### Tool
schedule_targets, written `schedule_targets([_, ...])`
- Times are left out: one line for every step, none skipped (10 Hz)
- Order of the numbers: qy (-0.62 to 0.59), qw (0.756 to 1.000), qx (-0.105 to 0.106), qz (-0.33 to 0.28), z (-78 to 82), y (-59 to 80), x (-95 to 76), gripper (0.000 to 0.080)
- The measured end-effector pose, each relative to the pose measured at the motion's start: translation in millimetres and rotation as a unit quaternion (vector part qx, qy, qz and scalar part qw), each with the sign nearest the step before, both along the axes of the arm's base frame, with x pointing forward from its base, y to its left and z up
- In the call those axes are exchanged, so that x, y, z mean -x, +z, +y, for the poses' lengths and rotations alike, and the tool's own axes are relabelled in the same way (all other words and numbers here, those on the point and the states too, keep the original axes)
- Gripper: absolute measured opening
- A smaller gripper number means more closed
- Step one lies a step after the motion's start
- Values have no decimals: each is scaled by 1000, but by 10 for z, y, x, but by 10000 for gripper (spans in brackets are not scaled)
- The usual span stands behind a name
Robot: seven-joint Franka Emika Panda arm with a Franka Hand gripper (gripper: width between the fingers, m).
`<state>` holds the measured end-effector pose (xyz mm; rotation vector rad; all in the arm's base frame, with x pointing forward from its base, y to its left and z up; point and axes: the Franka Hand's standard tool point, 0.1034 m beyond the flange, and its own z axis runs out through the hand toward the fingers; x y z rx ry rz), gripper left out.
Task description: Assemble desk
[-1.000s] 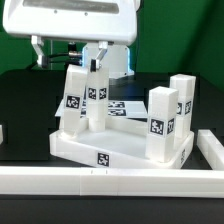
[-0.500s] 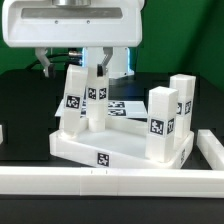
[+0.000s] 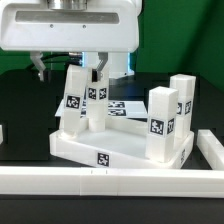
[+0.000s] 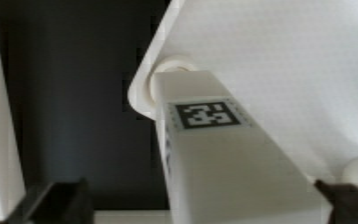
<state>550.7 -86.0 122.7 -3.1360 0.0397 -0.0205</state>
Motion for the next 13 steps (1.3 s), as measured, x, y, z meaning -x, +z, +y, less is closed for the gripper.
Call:
schedule_targets([1,1000,0,0,7,-3,-1,369])
schedule_targets([1,1000,0,0,2,-3,-1,369])
schedule_targets([1,1000,0,0,1,-5,-1,290])
schedule_targets([1,1000,0,0,1,-7,0,290])
schedule_targets([-3,1000,0,0,2,-9,1,290])
schedule_targets([-8,1000,0,0,2,-11,2,290])
schedule_targets([-14,1000,0,0,2,-12,2,290])
schedule_targets([-34,999,0,1,1,-13,2,290])
schedule_targets([-73,997,-2,1,5,-13,2,290])
schedule_targets([-138,990,-4,1,10,-16,5,290])
schedule_targets([-186,982,-7,1,-1,-16,7,290])
schedule_targets([-234,972,-8,0,-8,-18,8,290])
schedule_targets([-277,961,-8,-3,-20,-19,4,290])
